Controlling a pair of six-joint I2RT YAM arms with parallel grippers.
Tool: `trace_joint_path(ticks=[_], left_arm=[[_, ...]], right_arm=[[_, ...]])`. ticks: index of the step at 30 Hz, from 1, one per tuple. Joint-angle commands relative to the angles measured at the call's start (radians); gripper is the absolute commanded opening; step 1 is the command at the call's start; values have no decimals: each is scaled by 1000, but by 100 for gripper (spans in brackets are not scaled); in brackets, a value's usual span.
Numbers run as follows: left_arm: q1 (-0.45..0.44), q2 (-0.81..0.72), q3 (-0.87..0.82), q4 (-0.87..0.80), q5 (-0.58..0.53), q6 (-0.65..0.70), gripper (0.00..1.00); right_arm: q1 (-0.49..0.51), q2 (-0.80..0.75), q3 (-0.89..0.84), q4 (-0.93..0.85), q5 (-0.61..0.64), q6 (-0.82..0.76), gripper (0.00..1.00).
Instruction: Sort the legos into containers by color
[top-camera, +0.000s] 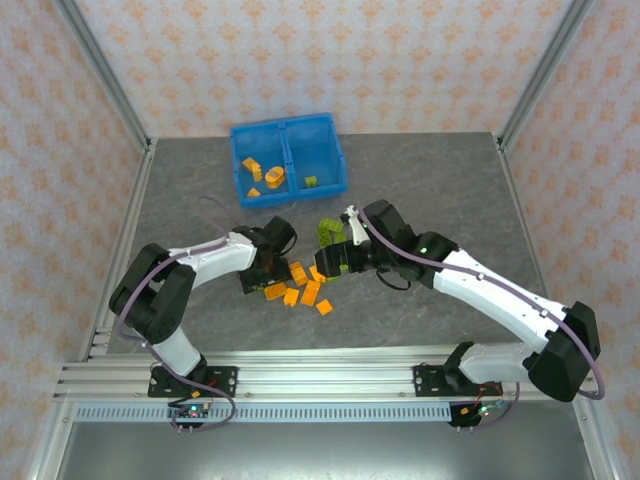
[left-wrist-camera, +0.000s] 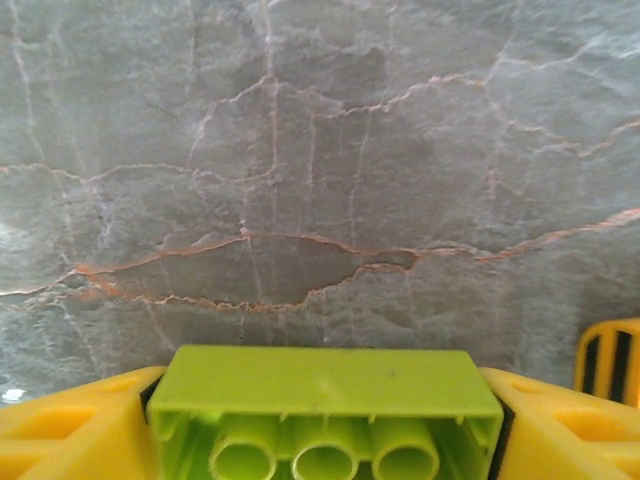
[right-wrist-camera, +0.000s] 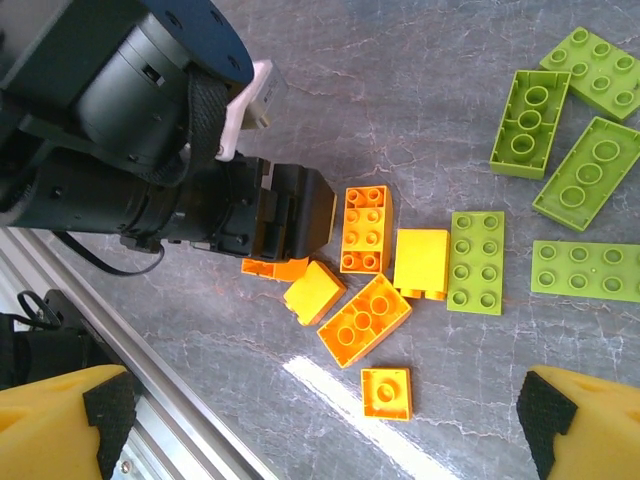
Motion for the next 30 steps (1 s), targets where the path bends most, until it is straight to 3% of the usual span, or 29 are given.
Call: trace_joint_path(ticks=[1, 3, 6, 12, 17, 22, 30], left_arm=[[-6, 12, -31, 22, -28, 0, 66], [-5, 6, -39, 21, -31, -3, 57], [-5, -27, -18, -17, -57, 5, 50], [-5, -175, 128, -127, -244, 78, 49], [-2, -203, 286, -85, -275, 143, 49], [16, -66, 521, -8, -268, 196, 49], [77, 424, 1091, -3, -327, 288, 47]], right_arm=[[5, -28, -4, 25, 10, 24, 99], [5, -23, 0, 28, 9, 30, 100], [5, -20, 11, 25, 5, 35, 100], [14, -33, 31, 34, 5, 50, 100], [15, -87, 15, 85, 85, 92, 100], [14, -154, -26, 119, 216, 126, 100], [14, -249, -47, 72, 295, 174, 100]])
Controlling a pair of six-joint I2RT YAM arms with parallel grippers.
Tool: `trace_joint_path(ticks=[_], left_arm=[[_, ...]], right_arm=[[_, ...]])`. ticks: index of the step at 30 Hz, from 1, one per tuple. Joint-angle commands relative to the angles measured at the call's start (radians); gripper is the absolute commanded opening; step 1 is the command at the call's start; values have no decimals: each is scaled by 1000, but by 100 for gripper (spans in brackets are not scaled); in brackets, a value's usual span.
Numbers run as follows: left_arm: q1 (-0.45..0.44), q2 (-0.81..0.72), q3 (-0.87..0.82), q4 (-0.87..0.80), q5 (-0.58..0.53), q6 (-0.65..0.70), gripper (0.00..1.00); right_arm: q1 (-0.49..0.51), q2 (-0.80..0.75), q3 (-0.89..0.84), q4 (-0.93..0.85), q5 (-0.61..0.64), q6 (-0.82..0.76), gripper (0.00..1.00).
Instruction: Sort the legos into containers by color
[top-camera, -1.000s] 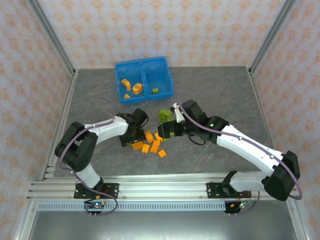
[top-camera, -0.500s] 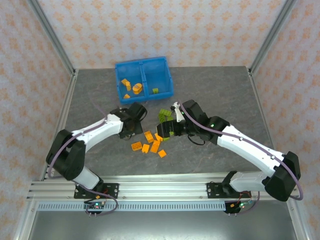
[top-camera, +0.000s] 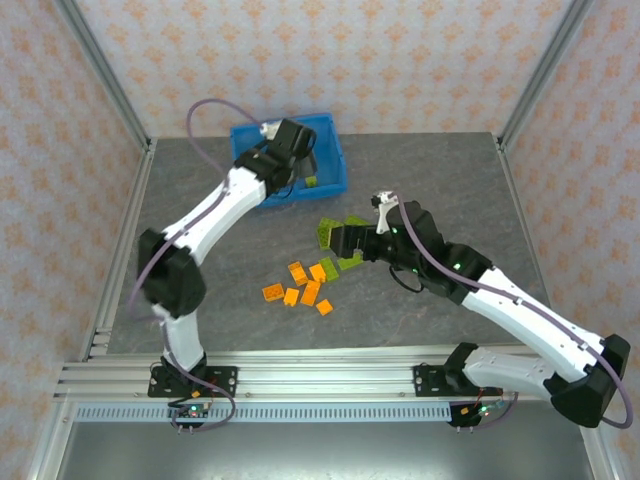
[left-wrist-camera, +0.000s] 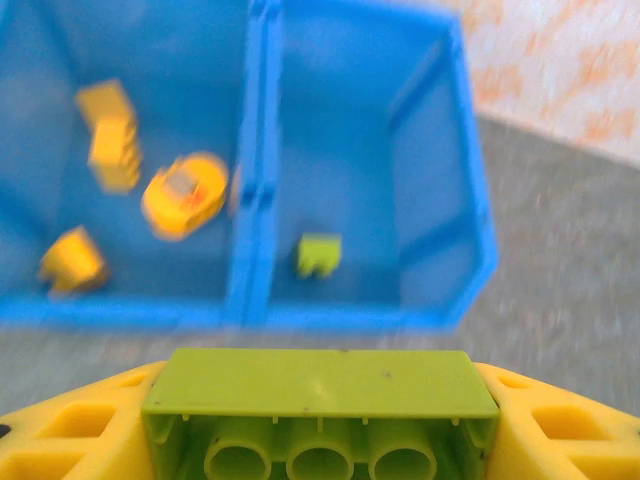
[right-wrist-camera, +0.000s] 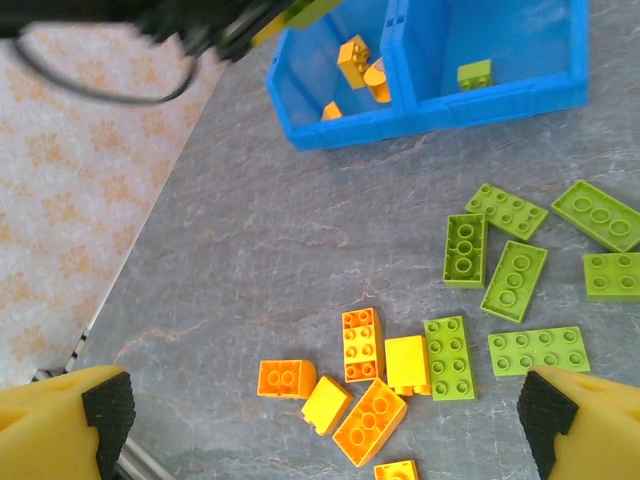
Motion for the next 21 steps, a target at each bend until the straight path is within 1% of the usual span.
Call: trace_joint_path(ticks=[1, 5, 7, 9, 12, 16, 21], left_arm=[[25, 215, 229, -28, -64, 80, 47], [45, 449, 545, -91, -23, 96, 48], [50, 528, 647, -102, -20, 98, 48], [56, 585, 711, -98, -6, 94, 51], [65, 622, 745, -91, 27, 82, 55], [64, 613, 746, -81, 51, 78, 67], [55, 536, 736, -115, 81, 87, 69]], right_arm=[[4, -59, -26, -14, 64, 38, 100], [4, -110, -45, -29, 79, 54, 100], [4, -127, -47, -42, 83, 56, 100], [4, -139, -48, -54, 86, 59, 100], [4, -152, -46, -66, 92, 58, 100], [4, -153, -47, -58, 97, 61, 100], [4, -140, -53, -44, 114, 63, 100]])
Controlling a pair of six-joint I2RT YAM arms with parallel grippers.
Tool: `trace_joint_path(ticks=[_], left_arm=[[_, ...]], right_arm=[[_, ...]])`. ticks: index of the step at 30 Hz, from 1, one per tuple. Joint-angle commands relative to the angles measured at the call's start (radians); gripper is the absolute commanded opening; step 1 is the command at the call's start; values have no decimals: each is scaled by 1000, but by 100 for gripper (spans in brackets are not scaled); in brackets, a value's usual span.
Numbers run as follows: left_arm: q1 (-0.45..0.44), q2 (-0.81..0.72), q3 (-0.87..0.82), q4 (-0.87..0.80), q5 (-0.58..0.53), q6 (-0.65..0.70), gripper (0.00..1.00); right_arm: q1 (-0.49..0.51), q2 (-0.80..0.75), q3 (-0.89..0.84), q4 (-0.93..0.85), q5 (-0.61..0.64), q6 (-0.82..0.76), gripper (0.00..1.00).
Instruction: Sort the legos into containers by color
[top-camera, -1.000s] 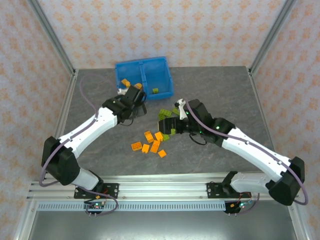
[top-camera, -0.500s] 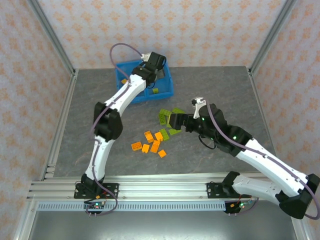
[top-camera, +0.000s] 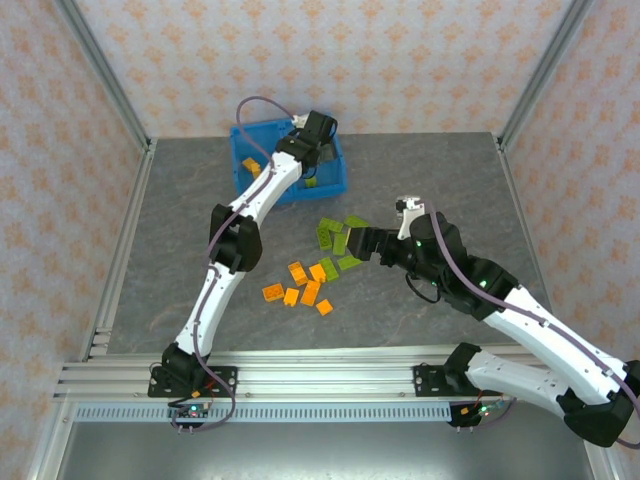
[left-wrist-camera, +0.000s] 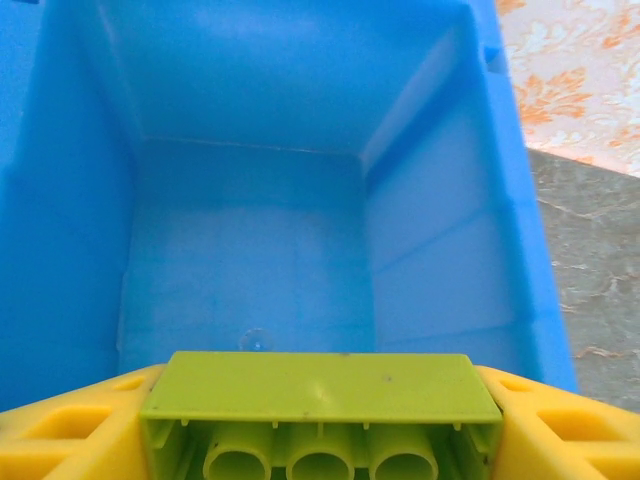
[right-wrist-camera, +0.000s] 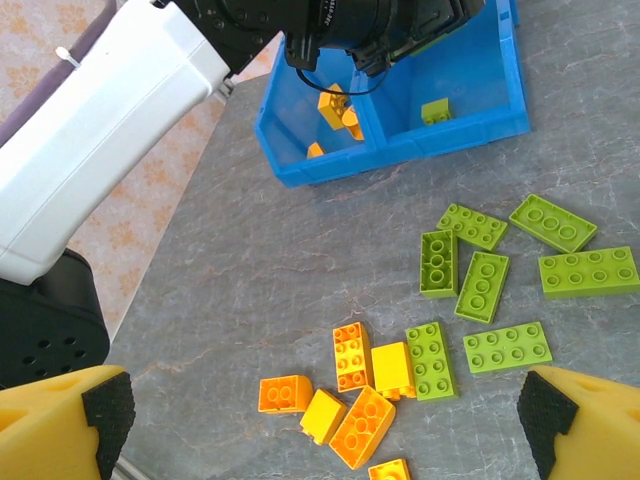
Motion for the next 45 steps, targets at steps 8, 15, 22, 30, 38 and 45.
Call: trace_joint_path(ticks=[8, 15, 22, 30, 38, 45], left_arm=[[-35, -344, -110, -89, -7, 29, 81], [-36, -447, -158, -155, 7, 34, 72], [-118, -899, -709, 54, 94, 102, 76], [-145, -1418, -1232, 114, 317, 357, 91], [-144, -1652, -1433, -127, 662, 815, 100], [-146, -1715, -1596, -89, 775, 1047, 100]], right_arm=[[4, 45, -14, -23, 95, 37, 100], [5, 84, -15, -7, 85, 44, 100], [-23, 174, -29, -84, 241, 75, 100], [-165, 472, 46, -78, 142, -68, 99], [-266, 755, 152, -37, 26, -240, 99], [-320, 939, 248, -40, -41, -290, 100]])
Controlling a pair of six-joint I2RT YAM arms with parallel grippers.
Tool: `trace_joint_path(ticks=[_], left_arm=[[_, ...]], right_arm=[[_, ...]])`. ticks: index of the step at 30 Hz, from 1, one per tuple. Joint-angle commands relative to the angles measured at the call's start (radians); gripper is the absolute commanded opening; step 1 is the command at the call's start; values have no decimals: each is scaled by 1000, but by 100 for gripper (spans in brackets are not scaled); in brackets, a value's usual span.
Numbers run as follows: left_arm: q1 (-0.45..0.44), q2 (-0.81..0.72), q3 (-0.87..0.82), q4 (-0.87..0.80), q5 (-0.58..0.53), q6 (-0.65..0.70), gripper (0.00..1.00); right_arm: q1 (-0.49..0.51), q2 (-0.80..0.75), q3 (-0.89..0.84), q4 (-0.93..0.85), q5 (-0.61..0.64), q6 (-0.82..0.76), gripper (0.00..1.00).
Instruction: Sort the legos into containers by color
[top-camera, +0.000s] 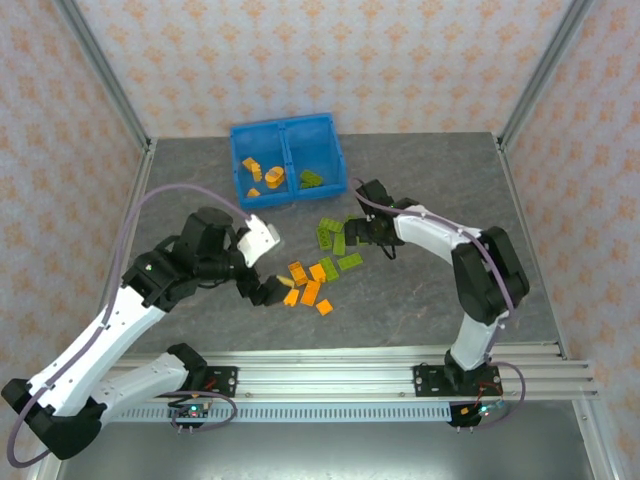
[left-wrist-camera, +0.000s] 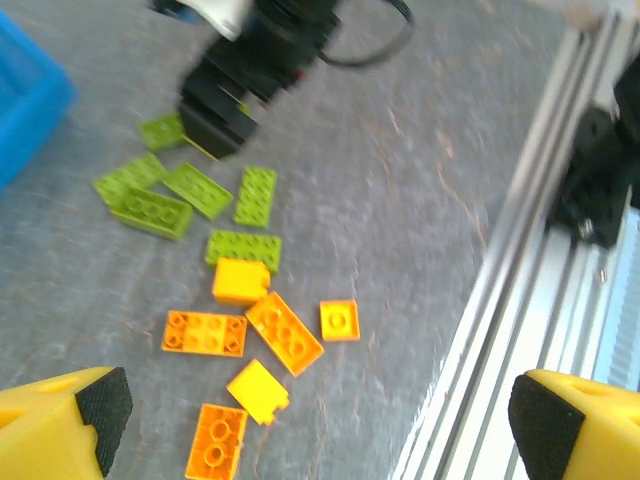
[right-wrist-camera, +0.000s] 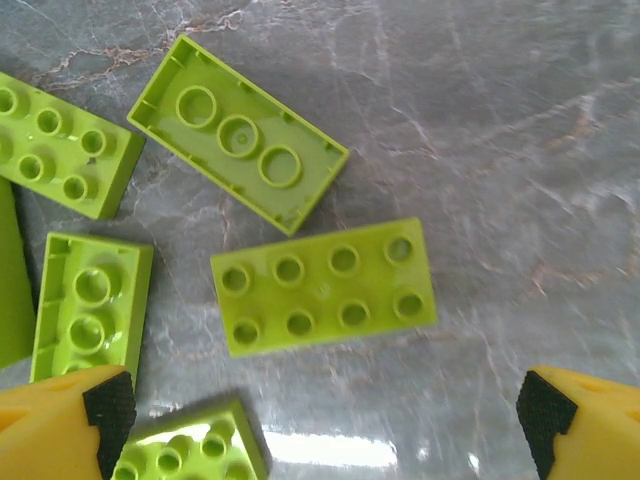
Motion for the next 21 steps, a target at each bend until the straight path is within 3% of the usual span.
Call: trace_joint_path(ticks=[1, 12, 17, 21], left_arm=[[4, -24, -38, -5, 95, 188, 100], [6, -7, -88, 5, 54, 221, 100], [6, -18, -102, 19, 53, 227, 100], [6, -54, -118, 41, 33, 227, 100]], right_arm=[[-33, 46, 30, 5, -35, -41, 100], [-43, 153, 56, 24, -54, -57, 80], [-43, 161, 79, 10, -29, -70, 60], [-35, 70, 68, 16, -21, -61, 46]])
